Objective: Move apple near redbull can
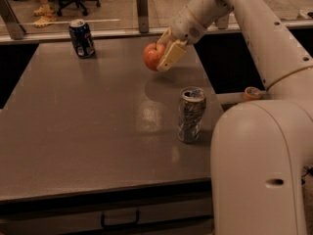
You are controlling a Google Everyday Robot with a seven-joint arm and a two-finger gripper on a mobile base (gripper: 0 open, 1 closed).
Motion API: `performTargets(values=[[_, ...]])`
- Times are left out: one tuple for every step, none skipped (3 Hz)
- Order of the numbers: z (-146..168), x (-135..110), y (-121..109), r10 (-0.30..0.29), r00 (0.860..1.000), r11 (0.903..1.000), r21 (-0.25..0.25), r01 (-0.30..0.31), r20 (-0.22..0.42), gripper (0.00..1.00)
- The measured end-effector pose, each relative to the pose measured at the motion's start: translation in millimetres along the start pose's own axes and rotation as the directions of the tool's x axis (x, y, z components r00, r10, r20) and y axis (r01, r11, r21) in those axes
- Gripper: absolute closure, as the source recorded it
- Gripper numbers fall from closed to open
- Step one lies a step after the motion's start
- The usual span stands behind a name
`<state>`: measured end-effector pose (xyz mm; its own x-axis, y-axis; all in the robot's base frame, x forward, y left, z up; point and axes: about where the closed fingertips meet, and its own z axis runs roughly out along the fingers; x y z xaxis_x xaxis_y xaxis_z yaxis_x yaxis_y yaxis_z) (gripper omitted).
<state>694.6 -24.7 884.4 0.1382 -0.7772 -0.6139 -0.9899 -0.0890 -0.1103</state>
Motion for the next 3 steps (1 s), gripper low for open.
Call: performTargets(values=[[-16.5, 30.2, 0.2, 0.022, 0.999, 0.9997, -0.005, -0.022, -0.033, 1.0], [-31.7, 50.4, 3.8, 0.034, 0.998, 0.9994, 0.005, -0.034, -0.046, 1.0], [-38.0, 66.5, 13.5, 0.042, 0.997, 0.9991, -0.006, -0.043, -0.06, 1.0]])
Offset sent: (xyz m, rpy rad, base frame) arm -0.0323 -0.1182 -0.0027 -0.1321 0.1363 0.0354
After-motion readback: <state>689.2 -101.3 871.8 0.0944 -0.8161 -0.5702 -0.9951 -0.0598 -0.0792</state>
